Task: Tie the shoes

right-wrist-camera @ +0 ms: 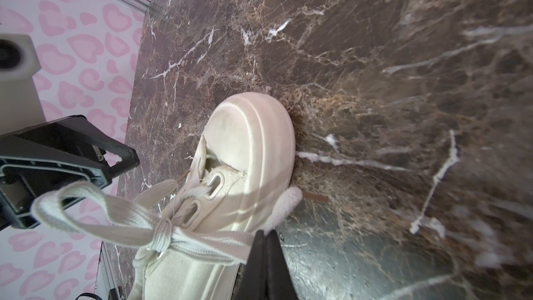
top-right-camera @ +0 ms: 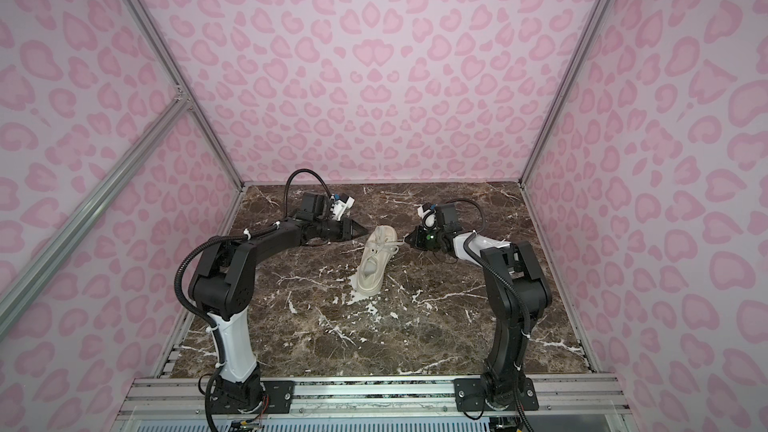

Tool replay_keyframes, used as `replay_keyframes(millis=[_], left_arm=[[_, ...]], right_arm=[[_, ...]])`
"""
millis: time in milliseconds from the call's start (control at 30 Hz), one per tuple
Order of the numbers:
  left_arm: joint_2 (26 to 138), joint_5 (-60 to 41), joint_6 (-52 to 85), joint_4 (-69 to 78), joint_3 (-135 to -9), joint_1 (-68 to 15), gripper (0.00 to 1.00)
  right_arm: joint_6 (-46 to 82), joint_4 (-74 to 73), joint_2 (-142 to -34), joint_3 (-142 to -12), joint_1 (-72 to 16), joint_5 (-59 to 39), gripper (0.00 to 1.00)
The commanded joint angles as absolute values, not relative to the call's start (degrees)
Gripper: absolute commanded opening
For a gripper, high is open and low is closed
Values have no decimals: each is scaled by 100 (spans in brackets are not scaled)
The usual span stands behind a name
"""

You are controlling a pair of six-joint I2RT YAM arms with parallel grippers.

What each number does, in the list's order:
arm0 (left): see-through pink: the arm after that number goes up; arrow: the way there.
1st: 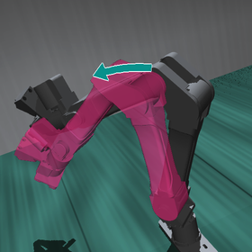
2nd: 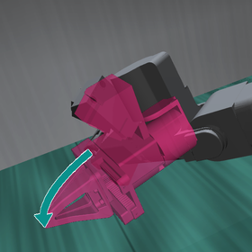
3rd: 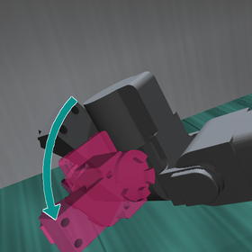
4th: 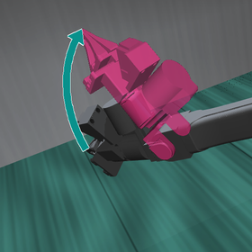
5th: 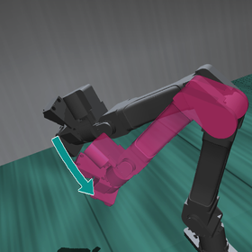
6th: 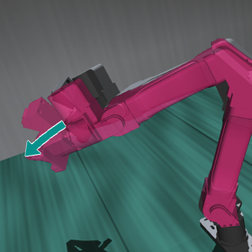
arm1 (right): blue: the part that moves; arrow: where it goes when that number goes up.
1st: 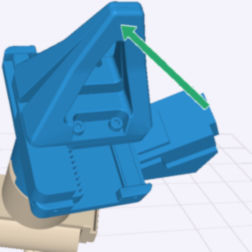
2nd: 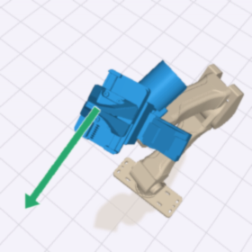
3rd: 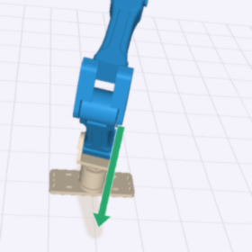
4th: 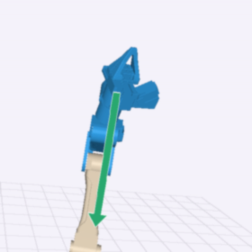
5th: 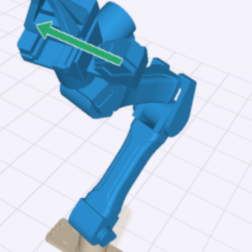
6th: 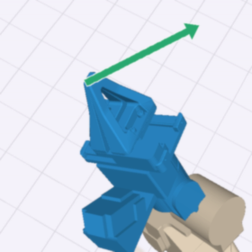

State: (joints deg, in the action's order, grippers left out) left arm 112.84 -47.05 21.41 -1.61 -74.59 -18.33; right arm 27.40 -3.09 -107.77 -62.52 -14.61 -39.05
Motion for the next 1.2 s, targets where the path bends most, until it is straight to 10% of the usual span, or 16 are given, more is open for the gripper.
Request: replay_keyframes(millis=[0,1167], left_arm=[[11027,-4695,2136,65,-7352,-1839,30],[10675,-3768,2048,-307,-7552,-2736,49]], right_arm=[[2686,-290,-10796,-6294,-1475,-3885,0],[2672,-249,-10837,-6418,-1504,-3876,0]])
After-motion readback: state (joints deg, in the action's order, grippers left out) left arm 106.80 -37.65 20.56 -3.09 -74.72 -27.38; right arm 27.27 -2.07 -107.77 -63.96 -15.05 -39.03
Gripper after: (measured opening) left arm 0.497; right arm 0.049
